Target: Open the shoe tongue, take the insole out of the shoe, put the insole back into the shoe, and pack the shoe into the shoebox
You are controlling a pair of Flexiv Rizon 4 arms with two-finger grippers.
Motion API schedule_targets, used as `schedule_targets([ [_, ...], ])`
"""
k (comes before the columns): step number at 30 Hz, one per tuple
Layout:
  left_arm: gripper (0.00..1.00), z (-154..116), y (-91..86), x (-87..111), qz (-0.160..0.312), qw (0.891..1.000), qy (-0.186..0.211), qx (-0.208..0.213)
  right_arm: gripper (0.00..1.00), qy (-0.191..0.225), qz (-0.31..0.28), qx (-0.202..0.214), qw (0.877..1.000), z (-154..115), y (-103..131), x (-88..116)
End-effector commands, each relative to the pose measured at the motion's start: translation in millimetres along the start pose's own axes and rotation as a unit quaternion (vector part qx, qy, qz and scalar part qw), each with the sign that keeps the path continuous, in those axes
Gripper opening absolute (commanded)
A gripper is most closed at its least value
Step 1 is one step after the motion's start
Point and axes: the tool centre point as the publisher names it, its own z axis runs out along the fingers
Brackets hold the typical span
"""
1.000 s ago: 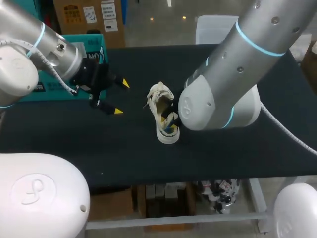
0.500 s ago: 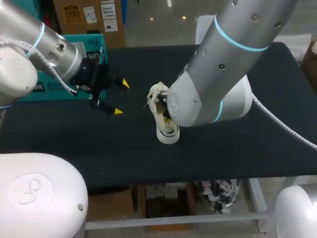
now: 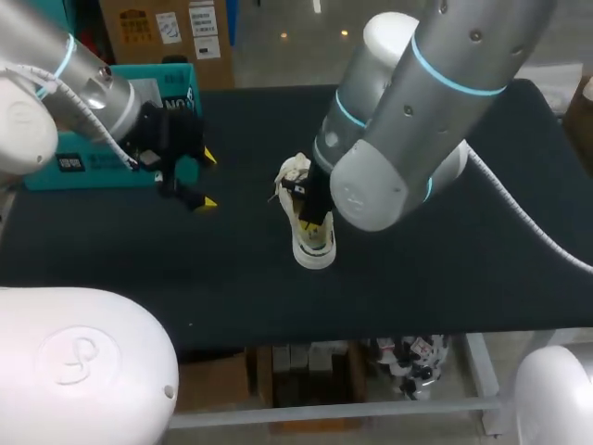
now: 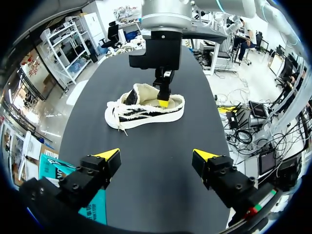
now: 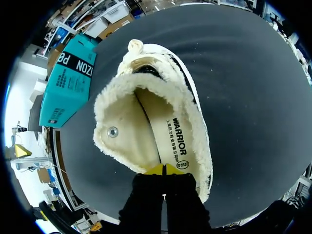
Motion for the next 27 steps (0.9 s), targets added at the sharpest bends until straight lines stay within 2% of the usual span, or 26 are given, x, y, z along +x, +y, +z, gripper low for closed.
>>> schedule_targets([
  [1,1.00,-2,-3.0,3.6,-0.001,1.000,-0.004,-0.007,0.00,0.007,-0.004,0.009,1.000,9,5,-4],
  [3,1.00,-2,-3.0,3.6,-0.001,1.000,-0.004,-0.007,0.00,0.009,-0.007,0.011,1.000,11,6,-6],
  [4,1.00,-3,-7.5,-1.2,-0.044,0.999,-0.002,-0.014,0.00,0.009,-0.008,0.011,1.000,12,6,-7],
  [6,1.00,-2,-20.4,-13.3,-0.156,0.987,0.018,-0.021,0.00,0.006,-0.007,0.012,1.000,13,6,-10],
  [7,1.00,-1,-23.5,-16.1,-0.211,0.977,0.024,-0.031,0.00,0.005,-0.007,0.012,1.000,14,7,-12],
  [9,1.00,1,-25.8,-16.8,-0.280,0.959,0.033,-0.027,0.00,0.001,-0.006,0.011,1.000,16,8,-15],
  [12,1.00,4,-22.9,-20.1,-0.388,0.920,0.057,-0.028,0.00,-0.002,-0.004,0.008,1.000,19,11,-19],
  [13,1.00,6,-21.0,-20.6,-0.431,0.900,0.051,-0.033,0.00,-0.002,-0.004,0.007,1.000,21,12,-20],
  [14,1.00,7,-19.8,-20.8,-0.456,0.888,0.044,-0.036,0.00,-0.004,-0.003,0.006,1.000,22,12,-20],
  [15,1.00,9,-19.8,-17.3,-0.459,0.886,0.049,-0.041,0.00,-0.007,-0.003,0.004,1.000,24,13,-21],
  [16,1.00,10,-20.4,-13.2,-0.467,0.882,0.032,-0.057,0.00,-0.007,-0.003,0.004,1.000,25,13,-22],
  [27,1.00,10,-20.4,-13.2,-0.467,0.882,0.032,-0.057,0.00,-0.007,-0.004,-0.002,1.000,36,10,-28],
])
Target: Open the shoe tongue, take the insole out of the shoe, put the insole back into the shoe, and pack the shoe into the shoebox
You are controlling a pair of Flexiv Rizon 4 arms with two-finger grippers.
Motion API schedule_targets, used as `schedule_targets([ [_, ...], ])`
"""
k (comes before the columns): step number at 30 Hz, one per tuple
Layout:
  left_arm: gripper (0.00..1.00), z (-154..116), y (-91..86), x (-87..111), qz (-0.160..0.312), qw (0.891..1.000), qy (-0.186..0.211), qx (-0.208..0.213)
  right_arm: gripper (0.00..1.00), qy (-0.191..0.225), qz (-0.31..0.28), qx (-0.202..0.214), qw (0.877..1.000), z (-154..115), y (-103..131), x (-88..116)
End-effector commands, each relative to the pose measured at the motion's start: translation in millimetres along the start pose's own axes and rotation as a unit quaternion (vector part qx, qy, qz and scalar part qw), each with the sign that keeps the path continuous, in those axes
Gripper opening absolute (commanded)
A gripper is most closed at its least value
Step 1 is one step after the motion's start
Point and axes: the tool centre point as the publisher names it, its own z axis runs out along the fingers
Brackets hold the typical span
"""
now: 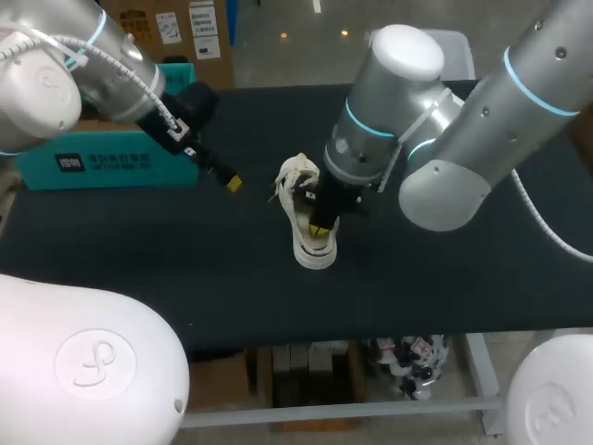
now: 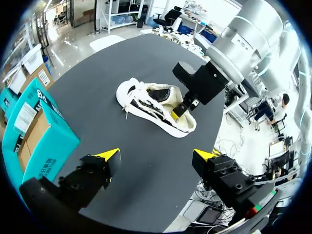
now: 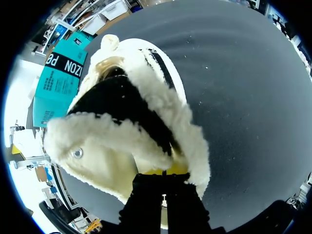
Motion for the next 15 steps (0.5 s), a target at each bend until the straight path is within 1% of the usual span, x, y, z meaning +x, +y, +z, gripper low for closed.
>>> schedule_targets([
  [1,1.00,-3,-7.9,-2.6,-0.158,0.987,0.019,-0.013,0.00,-0.003,0.004,-0.018,1.000,12,-6,-1],
  [2,1.00,-4,-9.9,-4.0,-0.168,0.985,0.033,-0.006,0.00,-0.004,0.004,-0.018,1.000,13,-7,-2],
  [3,1.00,-4,-10.5,-4.3,-0.174,0.984,0.037,-0.007,0.00,-0.002,0.005,-0.018,1.000,15,-9,-3],
  [4,1.00,-3,-12.1,-5.1,-0.203,0.979,0.030,-0.002,0.00,-0.001,0.007,-0.018,1.000,16,-10,-4],
  [6,1.00,0,-13.4,-4.8,-0.214,0.976,0.027,-0.009,0.00,-0.002,0.011,-0.018,1.000,18,-11,-7],
  [7,1.00,2,-14.3,-4.9,-0.237,0.971,0.020,-0.008,0.00,-0.001,0.013,-0.018,1.000,19,-12,-7],
  [8,1.00,4,-15.6,-5.3,-0.246,0.969,0.017,-0.008,0.00,0.001,0.014,-0.019,1.000,17,-13,-8],
  [9,1.00,5,-16.0,-5.0,-0.240,0.970,0.017,-0.015,0.00,0.004,0.014,-0.021,1.000,14,-14,-8],
  [10,1.00,7,-16.2,-4.7,-0.248,0.968,0.016,-0.017,0.00,0.008,0.014,-0.021,1.000,10,-14,-7],
  [11,1.00,9,-17.7,-5.6,-0.268,0.963,0.013,-0.018,0.00,0.010,0.013,-0.023,1.000,6,-15,-6],
  [12,1.00,10,-18.8,-6.4,-0.270,0.963,0.009,-0.020,0.00,0.012,0.013,-0.025,1.000,2,-15,-6],
  [13,1.00,11,-19.1,-6.4,-0.264,0.964,0.014,-0.025,0.00,0.015,0.011,-0.027,0.999,-3,-15,-5],
  [14,1.00,12,-19.9,-6.9,-0.276,0.961,0.015,-0.026,0.00,0.017,0.010,-0.029,0.999,-7,-15,-4],
  [15,1.00,13,-21.3,-7.5,-0.278,0.960,0.012,-0.030,0.00,0.017,0.010,-0.033,0.999,-12,-14,-4],
])
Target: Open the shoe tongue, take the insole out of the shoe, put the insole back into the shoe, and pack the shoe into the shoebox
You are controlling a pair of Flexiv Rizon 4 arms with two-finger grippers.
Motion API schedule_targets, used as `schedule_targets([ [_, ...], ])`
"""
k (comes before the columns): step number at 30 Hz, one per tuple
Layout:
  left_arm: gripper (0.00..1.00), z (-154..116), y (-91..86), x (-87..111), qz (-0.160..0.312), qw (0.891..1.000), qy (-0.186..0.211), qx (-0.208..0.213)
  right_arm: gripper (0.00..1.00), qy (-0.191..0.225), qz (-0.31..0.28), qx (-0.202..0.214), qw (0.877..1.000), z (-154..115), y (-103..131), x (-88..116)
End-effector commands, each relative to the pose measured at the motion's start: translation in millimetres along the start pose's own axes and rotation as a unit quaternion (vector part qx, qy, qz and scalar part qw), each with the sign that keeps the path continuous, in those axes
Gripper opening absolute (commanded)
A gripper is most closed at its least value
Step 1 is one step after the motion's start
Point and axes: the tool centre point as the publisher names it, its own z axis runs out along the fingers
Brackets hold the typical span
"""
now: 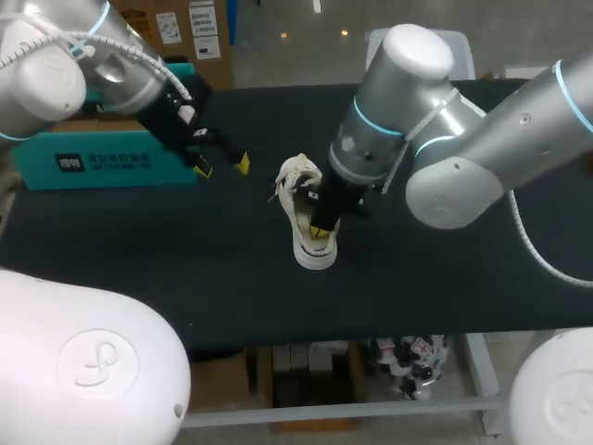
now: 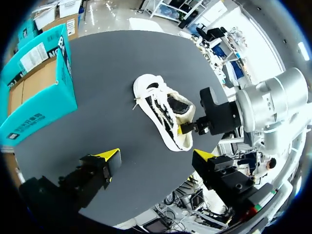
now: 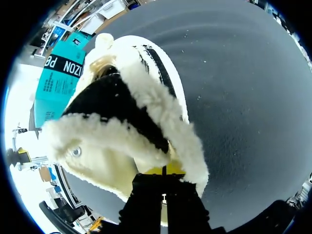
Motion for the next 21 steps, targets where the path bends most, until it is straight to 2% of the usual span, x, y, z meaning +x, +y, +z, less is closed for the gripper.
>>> schedule_targets([
  [1,1.00,8,-9.9,1.9,-0.028,0.999,-0.007,-0.022,0.00,0.003,0.002,-0.051,0.999,-14,-9,-4],
  [14,1.00,11,-19.9,13.6,-0.061,0.997,-0.008,-0.041,0.00,0.008,0.001,-0.056,0.998,-58,-2,-6],
  [21,1.00,13,-23.8,19.8,-0.064,0.997,-0.015,-0.049,0.00,-0.009,0.010,-0.099,0.995,-79,16,-20],
])
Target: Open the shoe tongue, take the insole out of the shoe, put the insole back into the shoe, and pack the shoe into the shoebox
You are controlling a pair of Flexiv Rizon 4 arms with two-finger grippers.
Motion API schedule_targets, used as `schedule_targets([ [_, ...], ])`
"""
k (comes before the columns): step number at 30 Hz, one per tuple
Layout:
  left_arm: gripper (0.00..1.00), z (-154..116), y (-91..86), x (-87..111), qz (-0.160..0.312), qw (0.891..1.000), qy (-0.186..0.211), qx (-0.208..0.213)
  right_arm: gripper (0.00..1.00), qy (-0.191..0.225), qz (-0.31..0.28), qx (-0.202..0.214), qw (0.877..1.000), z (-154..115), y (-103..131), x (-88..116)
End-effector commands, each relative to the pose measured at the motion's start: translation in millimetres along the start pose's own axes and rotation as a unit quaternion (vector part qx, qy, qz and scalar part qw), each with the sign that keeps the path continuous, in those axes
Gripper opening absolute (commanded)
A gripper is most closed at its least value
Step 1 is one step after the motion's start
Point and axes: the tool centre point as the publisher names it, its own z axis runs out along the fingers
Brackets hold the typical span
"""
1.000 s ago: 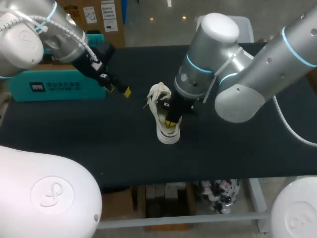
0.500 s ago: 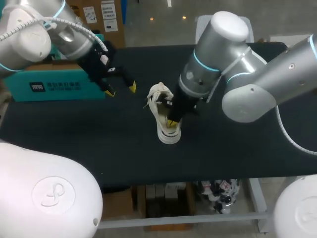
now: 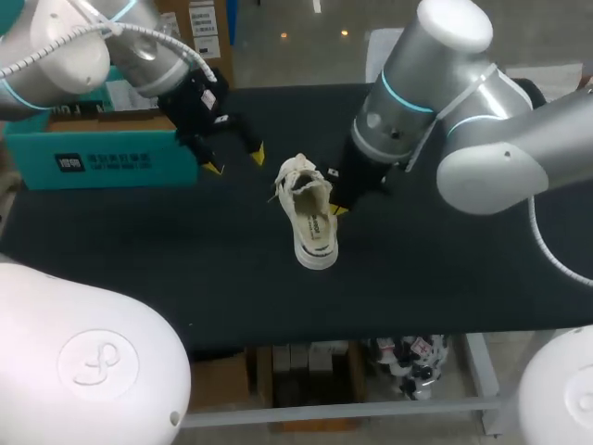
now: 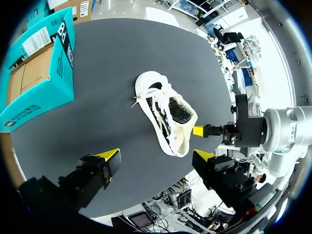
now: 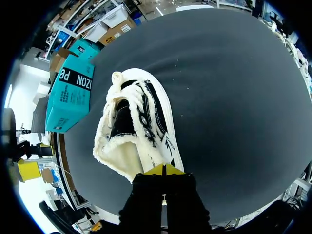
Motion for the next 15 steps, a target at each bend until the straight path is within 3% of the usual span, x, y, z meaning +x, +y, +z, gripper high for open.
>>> schedule_targets([
  [1,1.00,2,-4.7,5.3,-0.004,1.000,-0.004,-0.008,0.00,-0.015,0.011,-0.063,0.998,-13,4,-6],
  [4,1.00,4,-8.4,9.7,-0.016,1.000,0.002,-0.014,0.00,-0.015,0.010,-0.065,0.998,-16,15,-12],
  [5,1.00,6,-9.7,12.2,-0.020,1.000,0.001,-0.016,0.09,-0.019,0.009,-0.067,0.998,-16,20,-14],
  [7,1.00,9,-10.5,16.2,-0.028,0.999,0.000,-0.022,0.75,-0.019,0.012,-0.070,0.997,-17,27,-15],
  [8,1.00,10,-11.0,18.4,-0.035,0.999,-0.002,-0.023,1.00,-0.015,0.024,-0.064,0.998,-17,31,-16],
  [13,1.00,19,-2.8,30.6,-0.073,0.997,-0.027,-0.019,1.00,-0.015,0.024,-0.064,0.998,-17,31,-16],
  [15,1.00,24,6.1,32.5,-0.113,0.992,-0.050,-0.006,1.00,-0.015,0.024,-0.064,0.998,-17,31,-16],
])
